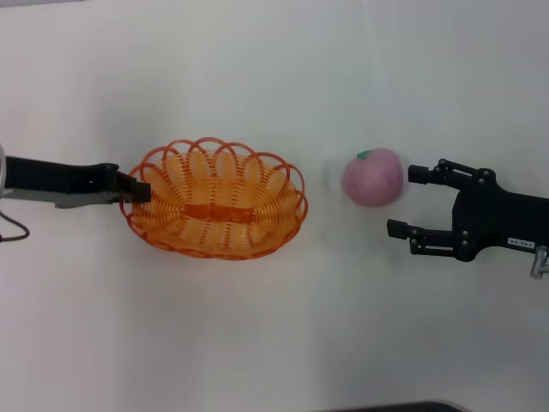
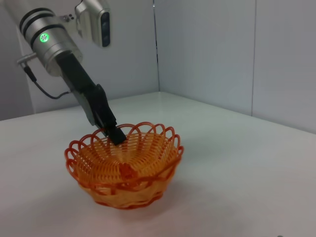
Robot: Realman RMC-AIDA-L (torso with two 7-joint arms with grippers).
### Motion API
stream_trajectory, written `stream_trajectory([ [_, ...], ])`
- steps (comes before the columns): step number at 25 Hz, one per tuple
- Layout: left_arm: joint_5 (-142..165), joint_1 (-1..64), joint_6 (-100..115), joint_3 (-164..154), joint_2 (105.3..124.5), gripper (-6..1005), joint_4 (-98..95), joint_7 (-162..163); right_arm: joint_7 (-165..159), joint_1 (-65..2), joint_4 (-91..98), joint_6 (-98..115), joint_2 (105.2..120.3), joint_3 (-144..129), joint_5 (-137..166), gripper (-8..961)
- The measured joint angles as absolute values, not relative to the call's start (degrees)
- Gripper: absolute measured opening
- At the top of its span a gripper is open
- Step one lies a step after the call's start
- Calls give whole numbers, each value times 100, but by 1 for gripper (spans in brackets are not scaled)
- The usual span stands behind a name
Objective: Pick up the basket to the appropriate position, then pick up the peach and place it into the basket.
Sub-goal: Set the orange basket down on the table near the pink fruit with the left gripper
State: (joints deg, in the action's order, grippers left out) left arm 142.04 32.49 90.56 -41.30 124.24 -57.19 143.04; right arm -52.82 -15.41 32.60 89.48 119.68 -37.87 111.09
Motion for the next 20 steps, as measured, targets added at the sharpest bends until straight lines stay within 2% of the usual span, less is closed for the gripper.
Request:
stream_trajectory([
  [10,13787,2770,8683,-4350,12446,62,-5533,14310,-5282,-1591,3251,8947,11971,-3778,11091,884],
  [20,13520,2592,8538,-4367,12446,63,-5468,14371,-5322,-1614,3252,8951,11971,-3779,11075,882],
])
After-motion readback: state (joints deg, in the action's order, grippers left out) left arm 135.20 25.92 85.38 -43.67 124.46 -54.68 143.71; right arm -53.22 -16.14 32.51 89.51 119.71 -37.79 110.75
